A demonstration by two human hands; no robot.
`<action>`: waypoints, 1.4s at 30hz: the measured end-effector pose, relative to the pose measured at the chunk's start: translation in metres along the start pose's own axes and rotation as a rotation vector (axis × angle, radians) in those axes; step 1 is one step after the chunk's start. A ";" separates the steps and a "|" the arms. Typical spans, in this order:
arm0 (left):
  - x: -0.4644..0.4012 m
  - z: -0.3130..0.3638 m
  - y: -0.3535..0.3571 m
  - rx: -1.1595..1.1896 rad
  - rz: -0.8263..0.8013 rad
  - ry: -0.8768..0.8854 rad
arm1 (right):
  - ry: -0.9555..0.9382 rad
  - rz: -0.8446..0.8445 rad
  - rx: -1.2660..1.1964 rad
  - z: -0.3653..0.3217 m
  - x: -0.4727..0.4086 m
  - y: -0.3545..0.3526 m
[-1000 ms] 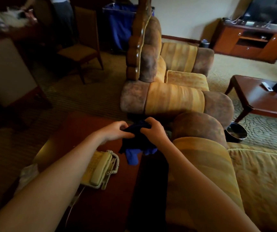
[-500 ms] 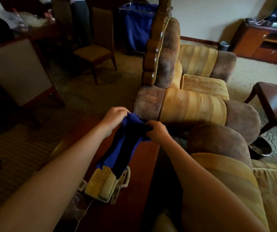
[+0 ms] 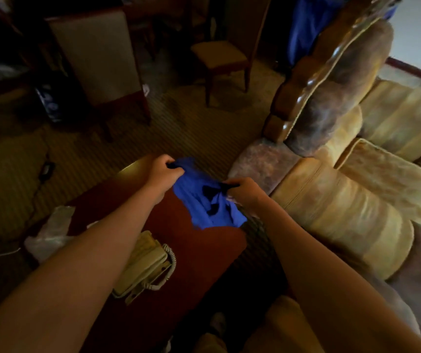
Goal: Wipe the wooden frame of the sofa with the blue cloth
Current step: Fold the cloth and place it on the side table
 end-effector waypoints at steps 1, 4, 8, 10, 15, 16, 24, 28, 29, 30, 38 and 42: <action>-0.005 0.001 0.001 0.038 0.023 -0.016 | 0.013 -0.060 0.038 -0.003 -0.002 -0.001; -0.015 0.010 0.009 0.090 -0.001 -0.020 | 0.051 -0.187 0.105 -0.007 -0.010 -0.002; -0.024 0.024 0.002 0.099 0.023 -0.041 | -0.068 -0.097 0.335 -0.030 -0.029 -0.015; -0.033 0.021 -0.006 0.124 0.061 -0.097 | -0.086 -0.071 0.453 -0.039 -0.036 -0.017; -0.057 0.012 -0.028 0.095 0.057 -0.108 | -0.116 -0.004 0.573 -0.061 -0.057 -0.013; -0.060 0.011 -0.031 0.059 0.035 -0.099 | -0.101 0.017 0.556 -0.064 -0.060 -0.013; -0.102 -0.009 -0.057 -0.181 -0.008 -0.065 | -0.141 0.083 0.488 -0.087 -0.107 -0.003; -0.114 -0.028 -0.044 -0.159 0.000 -0.131 | -0.168 -0.004 0.661 -0.092 -0.153 0.004; -0.116 -0.034 -0.041 -0.171 0.013 -0.171 | -0.160 -0.029 0.703 -0.090 -0.166 0.005; -0.117 -0.041 -0.039 -0.180 0.037 -0.210 | -0.152 -0.056 0.734 -0.090 -0.178 0.006; -0.112 -0.052 -0.030 -0.149 0.319 -0.376 | -0.218 -0.193 0.871 -0.109 -0.235 0.011; -0.097 -0.062 -0.039 -0.229 0.415 -0.450 | -0.267 -0.307 0.939 -0.119 -0.248 0.035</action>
Point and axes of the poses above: each hand's wrist, its own x-axis away from the middle knuckle, its own y-axis out of the palm, z = x × y, the point moved 9 cm from there along -x, towards the middle knuckle, and after that the axes turned 6 degrees about -x, right-handed, at the moved point
